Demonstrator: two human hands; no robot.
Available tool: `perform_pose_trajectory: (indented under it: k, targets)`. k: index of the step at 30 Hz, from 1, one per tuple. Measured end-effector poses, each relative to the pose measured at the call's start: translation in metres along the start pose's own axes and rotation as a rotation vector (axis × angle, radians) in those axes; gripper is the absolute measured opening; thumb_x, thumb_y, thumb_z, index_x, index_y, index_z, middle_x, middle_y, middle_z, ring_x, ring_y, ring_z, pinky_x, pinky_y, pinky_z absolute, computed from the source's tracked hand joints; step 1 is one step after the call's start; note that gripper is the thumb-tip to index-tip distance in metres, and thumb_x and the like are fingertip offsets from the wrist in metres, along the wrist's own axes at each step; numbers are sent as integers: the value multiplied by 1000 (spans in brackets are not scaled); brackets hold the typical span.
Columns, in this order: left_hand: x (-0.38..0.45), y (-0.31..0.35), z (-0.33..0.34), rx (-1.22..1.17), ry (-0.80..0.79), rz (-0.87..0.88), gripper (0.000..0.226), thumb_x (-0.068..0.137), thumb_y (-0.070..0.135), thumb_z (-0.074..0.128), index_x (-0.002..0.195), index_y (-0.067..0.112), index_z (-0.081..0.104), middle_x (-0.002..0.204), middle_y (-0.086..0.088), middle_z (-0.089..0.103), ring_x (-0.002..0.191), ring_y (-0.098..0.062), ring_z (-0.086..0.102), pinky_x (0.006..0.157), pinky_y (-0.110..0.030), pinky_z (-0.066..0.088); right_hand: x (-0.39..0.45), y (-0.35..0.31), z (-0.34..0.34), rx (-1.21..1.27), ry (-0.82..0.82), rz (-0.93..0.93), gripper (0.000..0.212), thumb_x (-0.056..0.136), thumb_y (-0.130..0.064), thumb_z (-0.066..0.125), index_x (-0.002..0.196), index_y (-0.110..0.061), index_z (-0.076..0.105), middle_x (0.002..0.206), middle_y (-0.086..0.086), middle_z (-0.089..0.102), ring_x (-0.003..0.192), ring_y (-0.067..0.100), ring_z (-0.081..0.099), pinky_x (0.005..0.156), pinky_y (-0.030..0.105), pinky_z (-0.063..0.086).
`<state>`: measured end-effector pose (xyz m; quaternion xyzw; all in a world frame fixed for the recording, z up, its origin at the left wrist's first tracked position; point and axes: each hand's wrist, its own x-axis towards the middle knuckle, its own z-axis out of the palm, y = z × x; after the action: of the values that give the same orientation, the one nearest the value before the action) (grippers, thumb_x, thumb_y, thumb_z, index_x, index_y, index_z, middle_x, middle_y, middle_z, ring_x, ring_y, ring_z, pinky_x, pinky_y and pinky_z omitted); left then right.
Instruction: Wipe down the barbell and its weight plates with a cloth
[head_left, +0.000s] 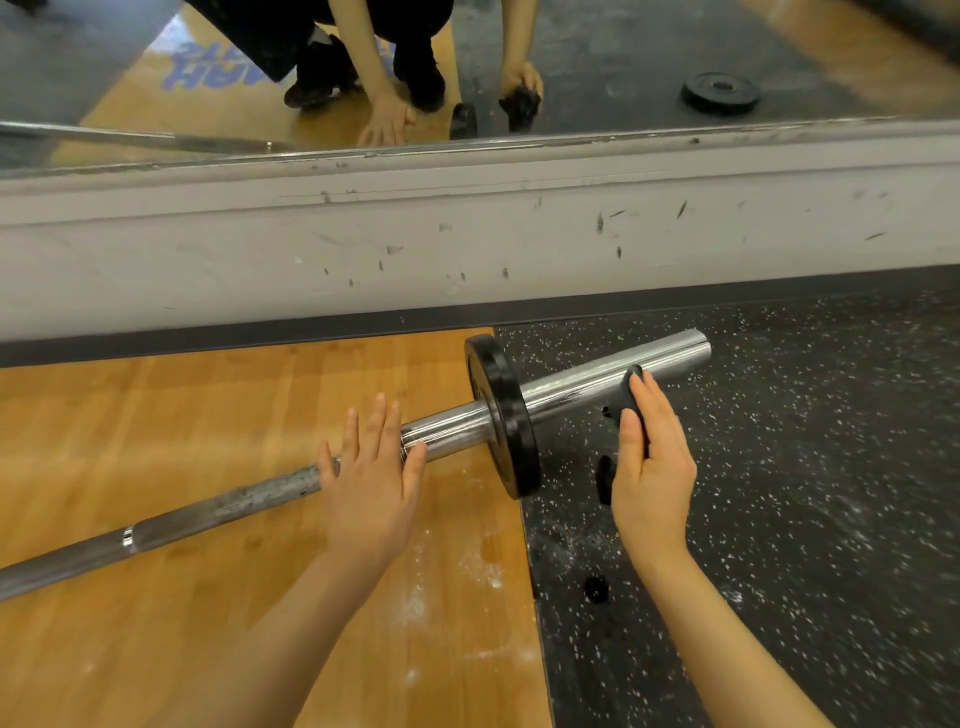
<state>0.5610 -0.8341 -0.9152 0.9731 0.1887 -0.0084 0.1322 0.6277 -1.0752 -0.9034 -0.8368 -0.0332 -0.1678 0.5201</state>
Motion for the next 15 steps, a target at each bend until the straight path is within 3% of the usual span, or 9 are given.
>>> perform_pose_trajectory:
  k: [6,10,15]
  targets:
    - [-34,13,-1,-139,52,21,77,88,67,-10,154,31,2,159,15,-12,143,-8,-27,119,-42,-12,-15,3,-16,-22,-86,-9,48,99,-36,36,142,-18,45,147,-9,44,134,-12,32,108,5,23]
    - [-19,51,-10,-303,113,128,67,94,60,0,155,31,5,161,16,-7,145,-7,-21,120,-43,-9,-22,3,-21,-58,-168,-42,45,99,-31,39,142,-17,47,149,-8,42,136,-10,30,109,6,22]
    - [-1,91,-16,-313,94,287,69,94,58,2,154,28,17,162,12,6,148,-9,-11,120,-42,-7,-28,-2,-12,-161,-309,-169,43,100,-27,41,141,-15,49,149,-8,38,137,-2,32,112,10,22]
